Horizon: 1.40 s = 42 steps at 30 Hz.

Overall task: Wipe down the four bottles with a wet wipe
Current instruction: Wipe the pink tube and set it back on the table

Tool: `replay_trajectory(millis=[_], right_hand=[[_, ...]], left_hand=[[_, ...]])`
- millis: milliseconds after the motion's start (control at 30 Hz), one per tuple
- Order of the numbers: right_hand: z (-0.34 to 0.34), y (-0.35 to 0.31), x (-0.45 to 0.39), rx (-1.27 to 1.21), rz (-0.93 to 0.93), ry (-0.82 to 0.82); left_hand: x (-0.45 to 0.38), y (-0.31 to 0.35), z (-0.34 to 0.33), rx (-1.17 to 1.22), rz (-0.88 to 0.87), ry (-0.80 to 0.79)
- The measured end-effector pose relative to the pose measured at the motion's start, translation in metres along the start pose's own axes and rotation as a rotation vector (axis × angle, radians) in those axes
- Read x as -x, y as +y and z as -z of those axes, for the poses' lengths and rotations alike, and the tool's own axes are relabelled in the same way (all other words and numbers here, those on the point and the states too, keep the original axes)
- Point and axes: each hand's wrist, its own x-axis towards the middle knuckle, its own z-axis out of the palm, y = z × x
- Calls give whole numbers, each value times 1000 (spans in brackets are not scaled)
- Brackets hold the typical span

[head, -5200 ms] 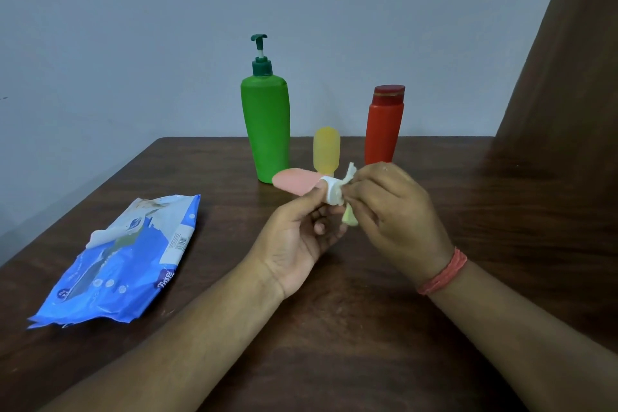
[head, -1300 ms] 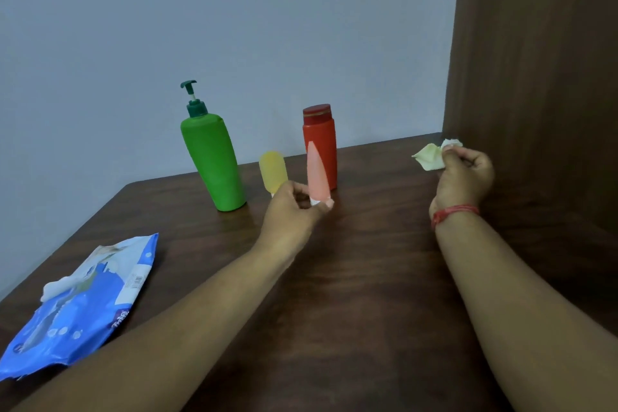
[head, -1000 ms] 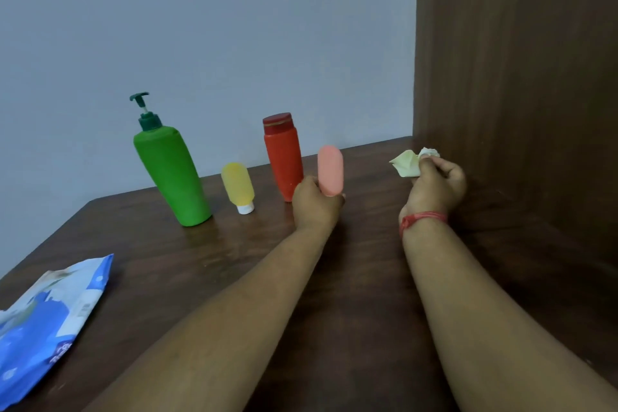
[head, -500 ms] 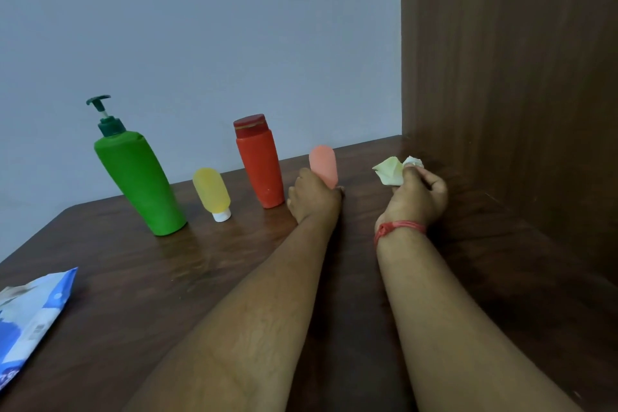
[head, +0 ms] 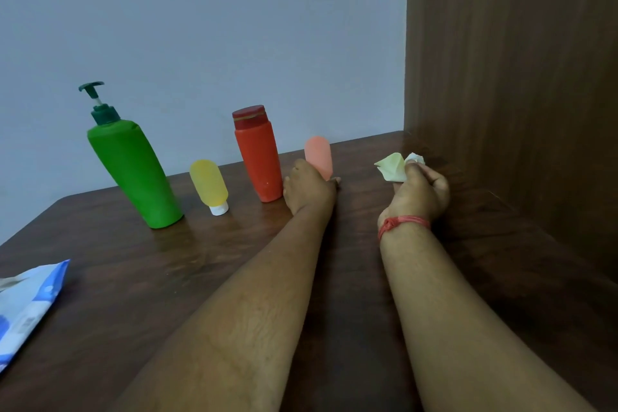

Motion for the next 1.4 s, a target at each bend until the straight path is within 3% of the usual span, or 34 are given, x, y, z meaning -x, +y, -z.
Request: replay_trajectory(millis=[1400], right_hand=[[-6,4,9,-15,-81,-94]], left_hand=[[2,-3,-2,-33,-6,9]])
